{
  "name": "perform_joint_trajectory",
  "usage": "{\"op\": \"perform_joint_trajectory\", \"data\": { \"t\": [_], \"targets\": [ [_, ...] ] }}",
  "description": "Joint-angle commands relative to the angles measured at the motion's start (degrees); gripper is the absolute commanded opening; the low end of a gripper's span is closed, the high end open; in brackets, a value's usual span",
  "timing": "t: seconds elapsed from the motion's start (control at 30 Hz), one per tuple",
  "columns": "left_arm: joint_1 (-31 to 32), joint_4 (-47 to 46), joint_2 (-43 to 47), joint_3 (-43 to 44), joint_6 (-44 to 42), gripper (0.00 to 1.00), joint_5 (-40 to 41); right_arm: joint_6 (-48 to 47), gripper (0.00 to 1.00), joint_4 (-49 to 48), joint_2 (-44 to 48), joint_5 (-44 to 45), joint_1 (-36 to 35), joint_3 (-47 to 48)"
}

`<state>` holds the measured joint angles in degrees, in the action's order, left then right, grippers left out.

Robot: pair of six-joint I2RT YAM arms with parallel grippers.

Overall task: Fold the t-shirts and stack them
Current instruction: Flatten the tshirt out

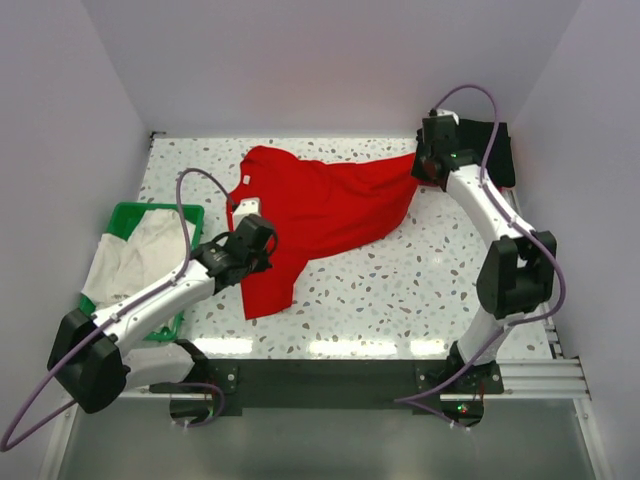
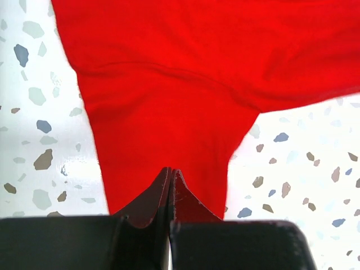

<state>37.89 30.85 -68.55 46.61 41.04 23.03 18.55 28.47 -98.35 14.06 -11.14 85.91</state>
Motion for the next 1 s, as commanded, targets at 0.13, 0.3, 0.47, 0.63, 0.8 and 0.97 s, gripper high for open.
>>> {"op": "perform_joint_trajectory", "data": {
  "t": [0.13,0.3,0.47,0.63,0.8,0.97],
  "targets": [
    [-0.45,2.02,1.76,1.82,-1.13,0.0,0.88,-1.67,0.09,6.07,-13.18,0.44,1.29,10.94],
    [-0.71,-2.01,-0.78,-0.64,-1.57,0.0,-3.15,0.17,0.49,5.64,-13.37,-1.58,1.29,8.33],
    [-0.62,-9.47,-4.65,-2.83,-2.54,0.31,-8.86,1.84,0.66,2.04,-5.47,2.89,1.29,-0.9],
    [-0.27,-15.38,-9.49,-3.63,-2.63,0.51,-15.29,3.78,0.63,-1.22,-2.38,5.97,2.25,-10.58],
    [0.08,-16.88,-14.31,-3.46,-2.98,0.53,-15.03,5.1,0.61,-3.94,-2.64,4.93,4.54,-14.71],
    [-0.01,-17.75,-16.96,-3.54,-2.98,0.53,-14.5,5.45,0.61,-4.99,-7.29,0.18,5.42,-11.21]
  ]
}}
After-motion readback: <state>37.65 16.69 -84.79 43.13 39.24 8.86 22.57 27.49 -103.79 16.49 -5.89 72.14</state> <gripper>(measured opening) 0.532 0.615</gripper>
